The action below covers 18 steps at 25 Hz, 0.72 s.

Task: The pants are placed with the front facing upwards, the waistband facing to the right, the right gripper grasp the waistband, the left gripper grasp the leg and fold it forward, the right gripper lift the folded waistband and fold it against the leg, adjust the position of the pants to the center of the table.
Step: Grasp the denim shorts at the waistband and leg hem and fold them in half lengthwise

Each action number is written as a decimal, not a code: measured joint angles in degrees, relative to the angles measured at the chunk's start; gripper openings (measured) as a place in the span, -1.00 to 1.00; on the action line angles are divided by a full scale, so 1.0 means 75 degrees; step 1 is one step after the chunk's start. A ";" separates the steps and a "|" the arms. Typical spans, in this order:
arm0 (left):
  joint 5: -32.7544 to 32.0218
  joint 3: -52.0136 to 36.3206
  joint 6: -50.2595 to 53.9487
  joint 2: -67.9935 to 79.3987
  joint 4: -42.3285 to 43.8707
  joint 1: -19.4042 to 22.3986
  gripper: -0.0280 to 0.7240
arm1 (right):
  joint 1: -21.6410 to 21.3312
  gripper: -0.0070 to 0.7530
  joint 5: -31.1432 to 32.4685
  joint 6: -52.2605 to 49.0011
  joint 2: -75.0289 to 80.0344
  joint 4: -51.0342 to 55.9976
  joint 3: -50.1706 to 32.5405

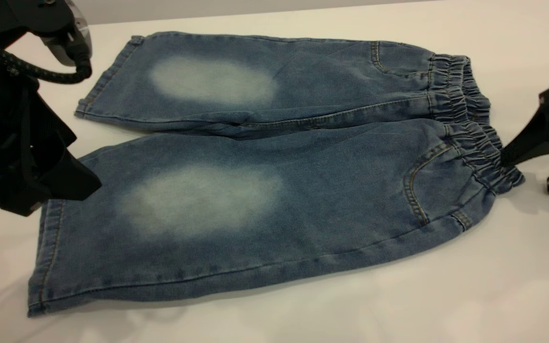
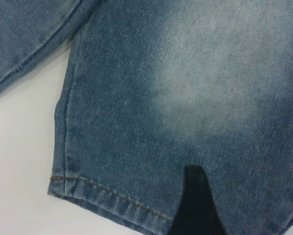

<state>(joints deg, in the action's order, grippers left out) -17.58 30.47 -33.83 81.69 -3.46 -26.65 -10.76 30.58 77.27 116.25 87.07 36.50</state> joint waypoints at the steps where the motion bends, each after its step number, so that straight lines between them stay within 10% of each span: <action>1: 0.0000 0.0000 0.0000 0.0000 0.0000 0.0000 0.32 | -0.0025 0.38 0.0062 0.0064 0.0064 0.0000 0.0000; 18: 0.0021 0.0000 0.0000 0.0000 -0.0016 0.0000 0.32 | -0.0031 0.29 0.1283 0.1243 0.1225 0.0977 0.0015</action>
<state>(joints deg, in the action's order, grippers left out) -17.42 30.47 -33.83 81.69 -3.57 -26.65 -10.99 40.20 86.59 125.43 94.40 36.61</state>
